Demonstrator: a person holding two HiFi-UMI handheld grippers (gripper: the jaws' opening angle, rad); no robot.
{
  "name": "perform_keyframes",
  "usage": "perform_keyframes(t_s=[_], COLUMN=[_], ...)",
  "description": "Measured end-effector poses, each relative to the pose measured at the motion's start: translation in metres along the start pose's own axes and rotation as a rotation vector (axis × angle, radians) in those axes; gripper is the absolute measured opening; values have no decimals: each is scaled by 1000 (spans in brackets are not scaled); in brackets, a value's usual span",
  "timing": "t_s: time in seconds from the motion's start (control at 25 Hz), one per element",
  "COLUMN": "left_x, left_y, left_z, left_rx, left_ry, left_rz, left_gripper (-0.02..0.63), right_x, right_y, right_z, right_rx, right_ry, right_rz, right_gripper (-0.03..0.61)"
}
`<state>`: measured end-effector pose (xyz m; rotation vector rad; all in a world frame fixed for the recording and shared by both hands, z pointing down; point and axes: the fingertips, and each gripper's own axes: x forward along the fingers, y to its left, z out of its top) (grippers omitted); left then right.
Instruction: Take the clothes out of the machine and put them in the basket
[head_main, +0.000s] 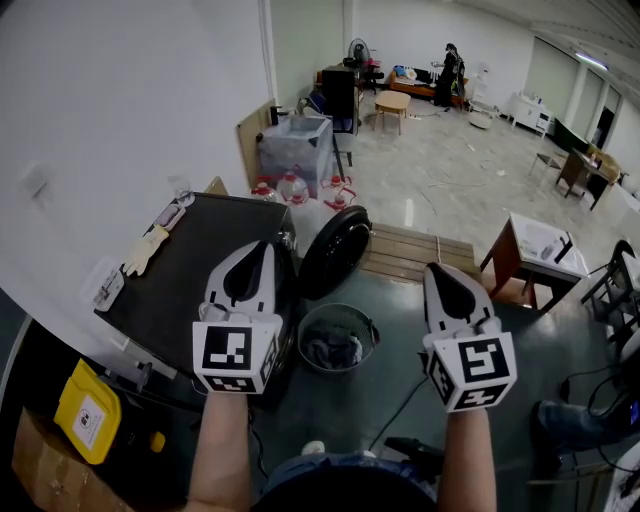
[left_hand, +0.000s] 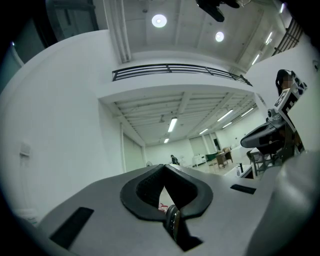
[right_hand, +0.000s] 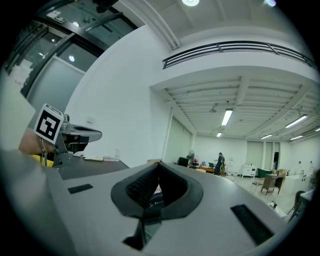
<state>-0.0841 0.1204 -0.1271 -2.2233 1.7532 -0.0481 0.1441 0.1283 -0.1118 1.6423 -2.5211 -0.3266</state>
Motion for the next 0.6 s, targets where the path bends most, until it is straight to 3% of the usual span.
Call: perform_keyframes(t_s=[0.6], left_x=[7], left_y=[8], left_z=[10], left_rx=[40], left_ry=[-5], left_rz=[7], left_gripper=[2], right_x=[3], right_y=[-4], right_z=[20], right_rx=[-44], right_ry=[-32], right_rz=[-3], right_gripper=[0])
